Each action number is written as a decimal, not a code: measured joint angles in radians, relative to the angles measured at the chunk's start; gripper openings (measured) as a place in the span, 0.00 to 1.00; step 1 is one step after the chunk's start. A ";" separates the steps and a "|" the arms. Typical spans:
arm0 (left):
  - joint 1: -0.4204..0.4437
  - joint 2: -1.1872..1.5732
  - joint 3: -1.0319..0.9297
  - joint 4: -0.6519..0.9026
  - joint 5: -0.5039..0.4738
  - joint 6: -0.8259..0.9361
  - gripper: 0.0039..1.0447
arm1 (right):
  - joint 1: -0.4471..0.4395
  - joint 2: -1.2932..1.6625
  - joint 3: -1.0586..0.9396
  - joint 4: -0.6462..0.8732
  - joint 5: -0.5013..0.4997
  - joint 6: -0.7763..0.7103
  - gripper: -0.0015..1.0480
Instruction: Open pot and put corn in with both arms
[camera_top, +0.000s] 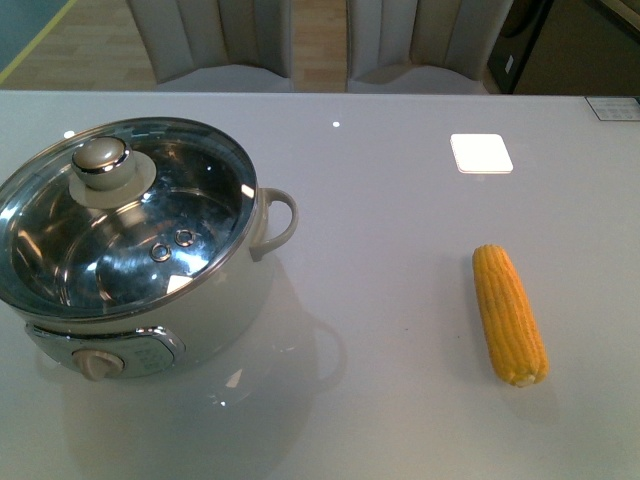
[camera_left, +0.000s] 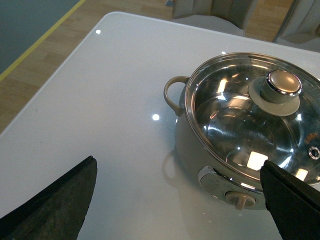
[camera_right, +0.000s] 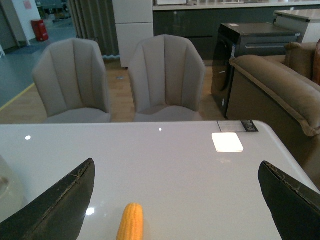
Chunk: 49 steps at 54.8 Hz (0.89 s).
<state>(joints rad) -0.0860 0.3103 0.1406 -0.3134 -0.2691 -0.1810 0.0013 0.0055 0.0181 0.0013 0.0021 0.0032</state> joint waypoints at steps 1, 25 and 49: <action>0.001 0.010 0.000 0.008 0.002 0.000 0.93 | 0.000 0.000 0.000 0.000 0.000 0.000 0.91; -0.092 0.909 0.225 0.809 0.077 0.118 0.93 | 0.000 0.000 0.000 0.000 0.000 0.000 0.91; -0.158 1.384 0.386 1.110 0.061 0.130 0.93 | 0.000 0.000 0.000 0.000 0.000 0.000 0.91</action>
<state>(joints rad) -0.2440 1.6947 0.5262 0.7967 -0.2085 -0.0513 0.0013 0.0055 0.0181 0.0013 0.0021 0.0032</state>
